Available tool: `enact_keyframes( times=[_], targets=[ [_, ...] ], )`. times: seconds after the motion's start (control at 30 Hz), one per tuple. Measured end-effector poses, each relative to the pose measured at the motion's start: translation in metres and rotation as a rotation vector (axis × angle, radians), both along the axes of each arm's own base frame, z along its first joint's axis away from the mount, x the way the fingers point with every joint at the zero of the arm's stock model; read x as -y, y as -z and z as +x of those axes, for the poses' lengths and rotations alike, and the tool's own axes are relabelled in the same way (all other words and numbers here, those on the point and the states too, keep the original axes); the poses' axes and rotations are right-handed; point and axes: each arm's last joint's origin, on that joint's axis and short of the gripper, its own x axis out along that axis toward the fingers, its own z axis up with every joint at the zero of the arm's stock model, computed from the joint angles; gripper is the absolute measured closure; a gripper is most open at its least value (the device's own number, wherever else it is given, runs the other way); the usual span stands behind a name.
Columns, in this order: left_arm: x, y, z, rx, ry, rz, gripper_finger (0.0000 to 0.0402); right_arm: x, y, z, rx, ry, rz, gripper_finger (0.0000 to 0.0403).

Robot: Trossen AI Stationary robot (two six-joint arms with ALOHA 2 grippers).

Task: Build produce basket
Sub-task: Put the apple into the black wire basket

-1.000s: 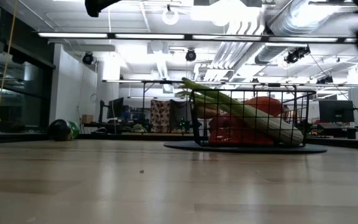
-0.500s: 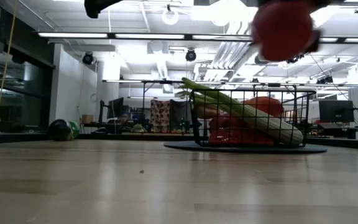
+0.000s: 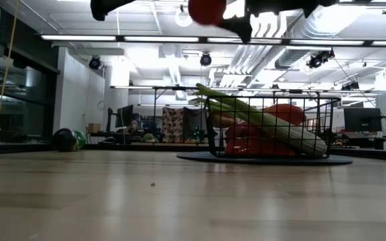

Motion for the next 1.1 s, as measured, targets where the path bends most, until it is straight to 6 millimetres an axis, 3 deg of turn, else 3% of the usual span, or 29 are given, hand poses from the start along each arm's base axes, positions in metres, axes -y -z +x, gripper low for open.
enact_keyframes(
  times=[0.17, 0.53, 1.0, 1.1],
  targets=[
    [0.000, 0.000, 0.000, 0.000, -0.004, 0.003, 0.0004, 0.008, -0.014, -0.002, 0.143, -0.049, -0.101, 0.0075],
    [0.001, 0.000, 0.000, -0.049, 0.035, 0.137, 0.0004, 0.007, -0.016, -0.003, 0.161, -0.084, -0.206, 0.0075],
    [0.001, 0.000, 0.001, -0.060, 0.032, 0.171, 0.0004, 0.007, -0.016, -0.003, 0.159, -0.076, -0.182, 0.0075],
    [0.001, 0.000, 0.000, -0.061, 0.028, 0.170, 0.0004, 0.012, -0.016, -0.003, 0.128, 0.001, -0.164, 0.0075]
  ],
)
